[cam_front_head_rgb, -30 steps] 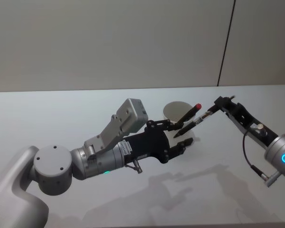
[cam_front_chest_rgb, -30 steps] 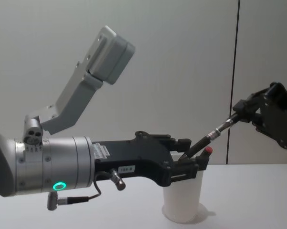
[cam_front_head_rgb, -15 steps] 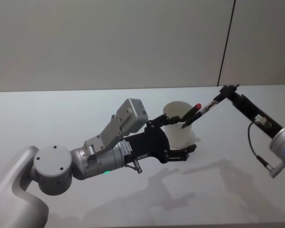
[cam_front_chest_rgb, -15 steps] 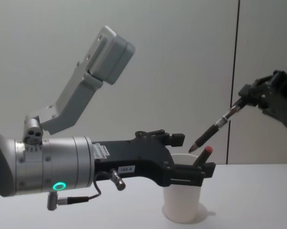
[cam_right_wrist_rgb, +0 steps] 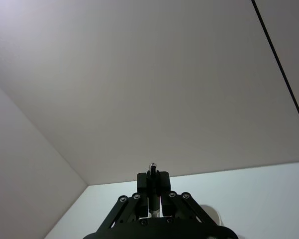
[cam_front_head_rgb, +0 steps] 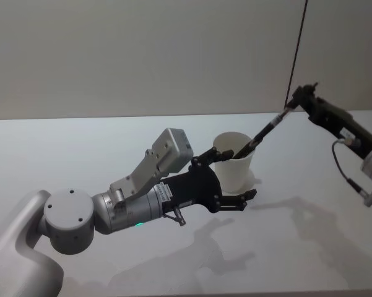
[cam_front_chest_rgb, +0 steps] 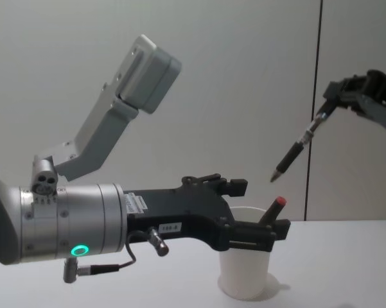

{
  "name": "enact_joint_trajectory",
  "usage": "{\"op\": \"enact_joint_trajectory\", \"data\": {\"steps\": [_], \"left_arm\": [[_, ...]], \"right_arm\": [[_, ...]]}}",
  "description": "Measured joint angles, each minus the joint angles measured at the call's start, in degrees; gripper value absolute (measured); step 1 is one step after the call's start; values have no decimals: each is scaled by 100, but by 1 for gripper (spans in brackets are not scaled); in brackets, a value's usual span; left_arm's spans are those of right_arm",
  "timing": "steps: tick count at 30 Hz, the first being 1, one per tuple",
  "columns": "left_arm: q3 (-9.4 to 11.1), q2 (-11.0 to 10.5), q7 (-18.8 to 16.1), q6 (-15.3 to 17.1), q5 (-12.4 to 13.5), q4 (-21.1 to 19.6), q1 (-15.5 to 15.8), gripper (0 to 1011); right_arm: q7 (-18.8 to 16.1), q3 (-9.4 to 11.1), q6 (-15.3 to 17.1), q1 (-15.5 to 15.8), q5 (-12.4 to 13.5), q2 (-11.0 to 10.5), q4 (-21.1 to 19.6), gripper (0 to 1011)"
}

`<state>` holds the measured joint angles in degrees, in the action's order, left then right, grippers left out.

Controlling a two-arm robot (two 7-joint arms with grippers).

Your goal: Place the pen into the pen holder.

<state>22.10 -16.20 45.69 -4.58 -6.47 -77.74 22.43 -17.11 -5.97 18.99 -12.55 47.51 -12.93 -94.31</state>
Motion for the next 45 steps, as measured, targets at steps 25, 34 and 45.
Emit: {"op": "enact_joint_trajectory", "data": {"steps": [25, 34, 45], "left_arm": [[0, 0, 0, 0, 0, 0, 0, 999], [0, 0, 0, 0, 0, 0, 0, 1000], [0, -1, 0, 0, 0, 0, 0, 1000]], "right_arm": [[-2470, -303, -1048, -1789, -1797, 12, 2276, 131], [-2997, -465, -1385, -2359, -2254, 128, 3190, 131], [-3274, -673, -1653, -2845, -2660, 270, 4095, 131]]}}
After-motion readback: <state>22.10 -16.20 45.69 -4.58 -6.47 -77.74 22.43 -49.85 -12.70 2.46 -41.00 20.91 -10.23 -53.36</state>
